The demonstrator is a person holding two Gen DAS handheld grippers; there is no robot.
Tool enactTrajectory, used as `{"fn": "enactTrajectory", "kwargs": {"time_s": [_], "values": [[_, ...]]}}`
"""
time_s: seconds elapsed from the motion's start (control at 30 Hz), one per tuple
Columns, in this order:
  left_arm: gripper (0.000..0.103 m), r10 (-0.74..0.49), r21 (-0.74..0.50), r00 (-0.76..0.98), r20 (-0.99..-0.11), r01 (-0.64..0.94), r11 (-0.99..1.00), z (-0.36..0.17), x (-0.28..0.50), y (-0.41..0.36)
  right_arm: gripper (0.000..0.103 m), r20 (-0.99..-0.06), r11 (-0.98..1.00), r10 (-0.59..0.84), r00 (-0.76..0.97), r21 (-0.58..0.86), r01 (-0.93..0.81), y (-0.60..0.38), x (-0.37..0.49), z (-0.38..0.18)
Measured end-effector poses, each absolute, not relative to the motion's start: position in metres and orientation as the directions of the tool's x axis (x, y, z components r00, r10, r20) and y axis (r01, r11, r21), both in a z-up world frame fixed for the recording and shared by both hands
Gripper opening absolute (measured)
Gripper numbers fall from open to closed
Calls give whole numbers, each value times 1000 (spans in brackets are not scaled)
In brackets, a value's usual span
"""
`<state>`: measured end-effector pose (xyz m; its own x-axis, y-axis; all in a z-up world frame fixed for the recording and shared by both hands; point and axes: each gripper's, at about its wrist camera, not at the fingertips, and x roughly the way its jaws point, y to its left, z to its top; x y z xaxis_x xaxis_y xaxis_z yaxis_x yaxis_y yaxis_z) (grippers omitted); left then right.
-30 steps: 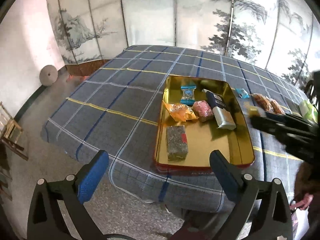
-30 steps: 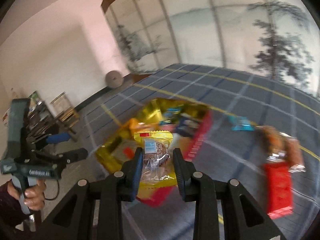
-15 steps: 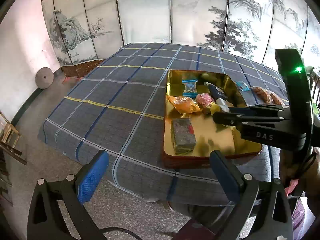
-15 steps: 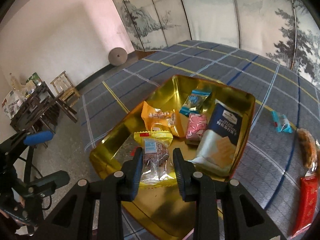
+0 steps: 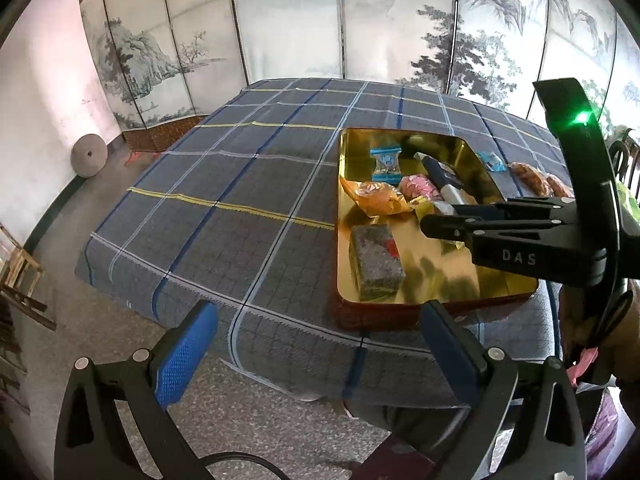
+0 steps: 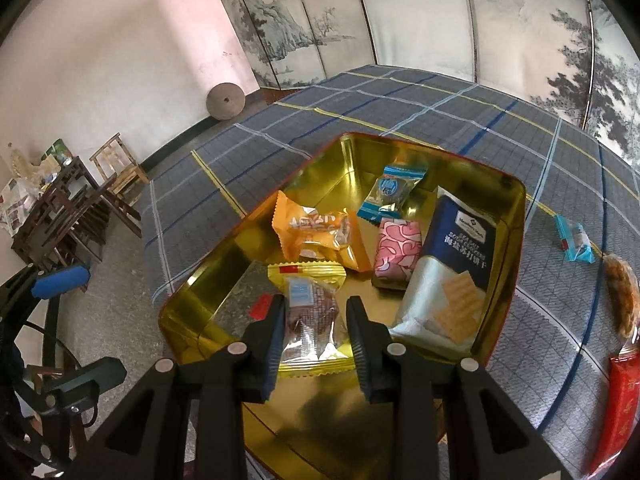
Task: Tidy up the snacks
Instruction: 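Carry the yellow-wrapped pastry into the gold tray and open the right gripper, then move the left gripper toward the red printed packet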
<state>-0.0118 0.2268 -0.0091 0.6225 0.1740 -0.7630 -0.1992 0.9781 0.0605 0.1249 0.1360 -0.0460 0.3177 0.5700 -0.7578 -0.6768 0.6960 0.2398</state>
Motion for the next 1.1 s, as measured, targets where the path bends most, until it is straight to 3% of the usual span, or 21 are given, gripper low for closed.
{"fn": "enactTrajectory", "kwargs": {"time_s": [0.37, 0.6, 0.77, 1.0, 1.1], "values": [[100, 178, 84, 609, -773, -179, 980, -12, -13, 219, 33, -712, 683, 610, 348, 250, -686, 131, 119, -33], [100, 133, 76, 621, -773, -117, 990, -2, -12, 206, 37, -625, 719, 637, 451, 270, -641, 53, 89, -17], [100, -4, -13, 593, -805, -11, 1000, 7, -2, 182, 39, -649, 848, 499, 574, 229, -477, -53, 78, -25], [100, -226, -175, 502, -835, 147, 974, 26, 35, 116, 40, -722, 985, 141, 678, 30, -172, -196, 74, -50], [100, -333, -276, 431, -839, 190, 942, 28, 60, 82, 49, -738, 995, 61, 673, -12, -103, -233, 75, -62]]}}
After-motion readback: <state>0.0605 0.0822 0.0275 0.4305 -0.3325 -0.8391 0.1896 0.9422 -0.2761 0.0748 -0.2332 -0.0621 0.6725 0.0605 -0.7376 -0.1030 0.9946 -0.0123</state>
